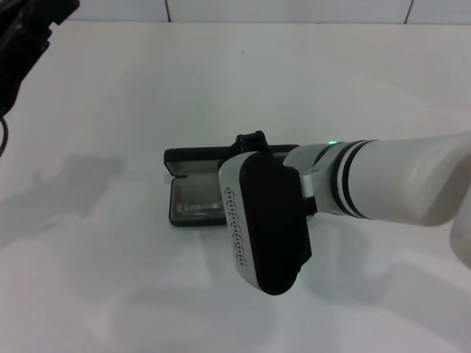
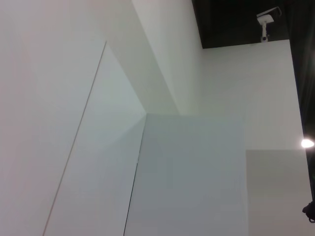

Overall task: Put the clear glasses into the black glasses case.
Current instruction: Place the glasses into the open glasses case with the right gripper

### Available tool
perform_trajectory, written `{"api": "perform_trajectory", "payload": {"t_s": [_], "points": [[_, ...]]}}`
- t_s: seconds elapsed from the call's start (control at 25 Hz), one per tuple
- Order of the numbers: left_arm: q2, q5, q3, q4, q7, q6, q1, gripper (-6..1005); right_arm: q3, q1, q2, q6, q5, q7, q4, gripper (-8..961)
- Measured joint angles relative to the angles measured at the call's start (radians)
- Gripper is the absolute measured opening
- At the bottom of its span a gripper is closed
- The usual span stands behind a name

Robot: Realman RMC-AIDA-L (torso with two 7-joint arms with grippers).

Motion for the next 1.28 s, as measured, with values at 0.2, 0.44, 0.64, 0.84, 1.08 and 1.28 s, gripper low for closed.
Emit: {"api": "perform_trajectory", "payload": {"t_s": [0.2,0.44,0.64,0.84,1.08,1.28], "points": [[-0.003,0.002,0.0,0.0,0.0,0.0,-0.003,121,0.0,0.001,0.0,0.0,-0.001,0.001,0.029,246],[-0.008,0.002,0.002,-0.001,0.0,0.002,0.006,123,0.003,0.007,0.0,0.015,0.007,0.004,0.068,245],[-0.013,0.003,0.003,-0.001,0.0,0.002,0.007,124,0.001,0.006,0.0,0.02,0.011,0.007,0.074,245],[-0.013,0.005,0.005,-0.001,0.0,0.002,0.007,126,-0.003,0.004,0.0,0.02,0.012,0.008,0.073,245],[-0.015,0.005,0.005,-0.001,0.001,0.002,0.014,127,-0.003,0.0,0.0,0.018,0.013,0.009,0.069,244],[-0.017,0.005,0.006,-0.001,0.005,0.002,0.016,128,-0.001,0.0,0.0,0.02,0.024,0.009,0.068,244]]}}
